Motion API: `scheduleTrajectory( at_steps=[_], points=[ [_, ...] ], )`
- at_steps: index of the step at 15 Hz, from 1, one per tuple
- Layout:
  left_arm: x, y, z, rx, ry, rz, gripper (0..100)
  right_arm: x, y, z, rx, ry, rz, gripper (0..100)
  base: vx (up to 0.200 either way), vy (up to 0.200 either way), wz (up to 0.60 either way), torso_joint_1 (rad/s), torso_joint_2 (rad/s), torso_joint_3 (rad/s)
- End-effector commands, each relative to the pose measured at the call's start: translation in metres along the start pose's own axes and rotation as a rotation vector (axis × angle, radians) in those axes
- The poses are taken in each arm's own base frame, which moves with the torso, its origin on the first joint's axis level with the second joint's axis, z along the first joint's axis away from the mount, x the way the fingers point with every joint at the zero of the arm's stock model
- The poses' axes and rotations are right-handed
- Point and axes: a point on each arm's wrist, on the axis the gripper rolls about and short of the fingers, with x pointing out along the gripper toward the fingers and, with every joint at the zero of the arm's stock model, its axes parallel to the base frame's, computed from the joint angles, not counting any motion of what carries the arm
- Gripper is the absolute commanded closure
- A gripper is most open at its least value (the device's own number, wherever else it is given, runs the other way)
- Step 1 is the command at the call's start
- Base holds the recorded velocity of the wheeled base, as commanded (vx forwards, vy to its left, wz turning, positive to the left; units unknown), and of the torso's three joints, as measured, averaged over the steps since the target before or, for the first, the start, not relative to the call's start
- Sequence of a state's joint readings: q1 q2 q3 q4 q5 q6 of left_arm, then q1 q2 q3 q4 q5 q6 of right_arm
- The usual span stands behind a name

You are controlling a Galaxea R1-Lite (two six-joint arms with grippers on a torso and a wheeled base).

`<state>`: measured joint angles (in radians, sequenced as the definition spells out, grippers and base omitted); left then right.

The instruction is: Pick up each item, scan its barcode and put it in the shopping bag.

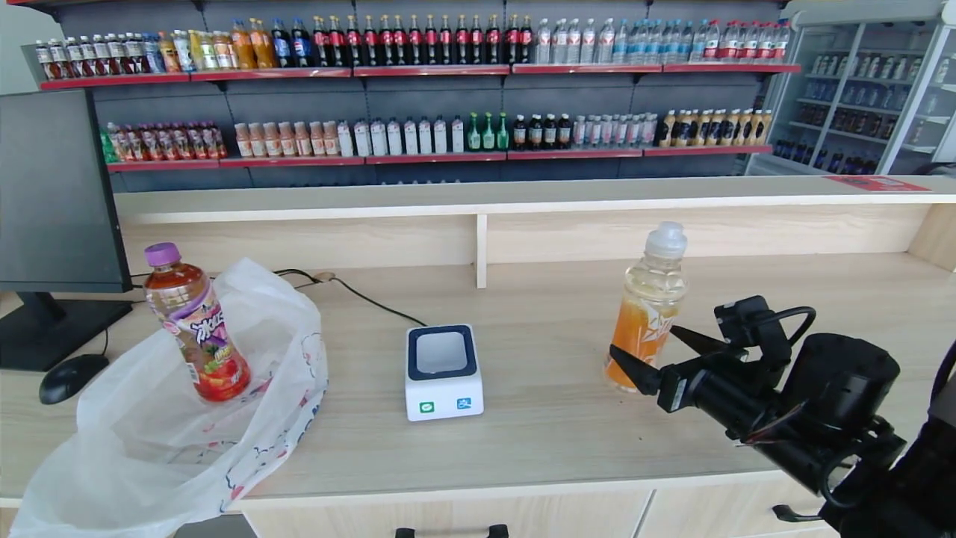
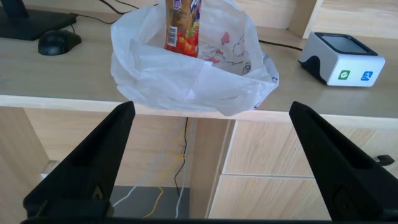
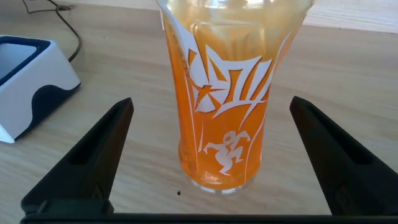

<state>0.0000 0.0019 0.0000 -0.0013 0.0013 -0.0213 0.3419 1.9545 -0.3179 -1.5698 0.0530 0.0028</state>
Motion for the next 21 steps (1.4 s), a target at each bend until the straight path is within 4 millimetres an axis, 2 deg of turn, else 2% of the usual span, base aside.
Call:
scheduleTrajectory(
  at_steps=[1,5,8,9,10,11,15,21],
  points=[
    [0.0,0.0,0.0,0.0,-0.001,0.0,0,0.008,0.003,-0.005,0.002,0.008,0.01,0,0.0,0.0,0.0,0.0,0.0,0.0],
    [0.0,0.0,0.0,0.0,-0.001,0.0,0,0.028,0.007,0.001,0.05,-0.051,-0.099,0,0.0,0.0,0.0,0.0,0.0,0.0],
    [0.0,0.0,0.0,0.0,-0.001,0.0,0,0.037,0.034,-0.005,0.097,-0.049,-0.127,0,0.0,0.0,0.0,0.0,0.0,0.0],
    [0.0,0.0,0.0,0.0,-0.001,0.0,0,0.045,0.053,-0.002,0.122,-0.077,-0.117,0,0.0,0.0,0.0,0.0,0.0,0.0],
    [0.0,0.0,0.0,0.0,-0.001,0.0,0,0.049,0.057,-0.001,0.127,-0.091,-0.115,0,0.0,0.0,0.0,0.0,0.0,0.0],
    [0.0,0.0,0.0,0.0,-0.001,0.0,0,0.051,0.058,-0.002,0.127,-0.091,-0.113,0,0.0,0.0,0.0,0.0,0.0,0.0],
    [0.0,0.0,0.0,0.0,-0.001,0.0,0,0.054,0.038,-0.004,0.133,-0.088,-0.175,0,0.0,0.0,0.0,0.0,0.0,0.0],
    [0.0,0.0,0.0,0.0,-0.001,0.0,0,0.062,0.036,-0.003,0.1,-0.105,-0.184,0,0.0,0.0,0.0,0.0,0.0,0.0]
  ],
)
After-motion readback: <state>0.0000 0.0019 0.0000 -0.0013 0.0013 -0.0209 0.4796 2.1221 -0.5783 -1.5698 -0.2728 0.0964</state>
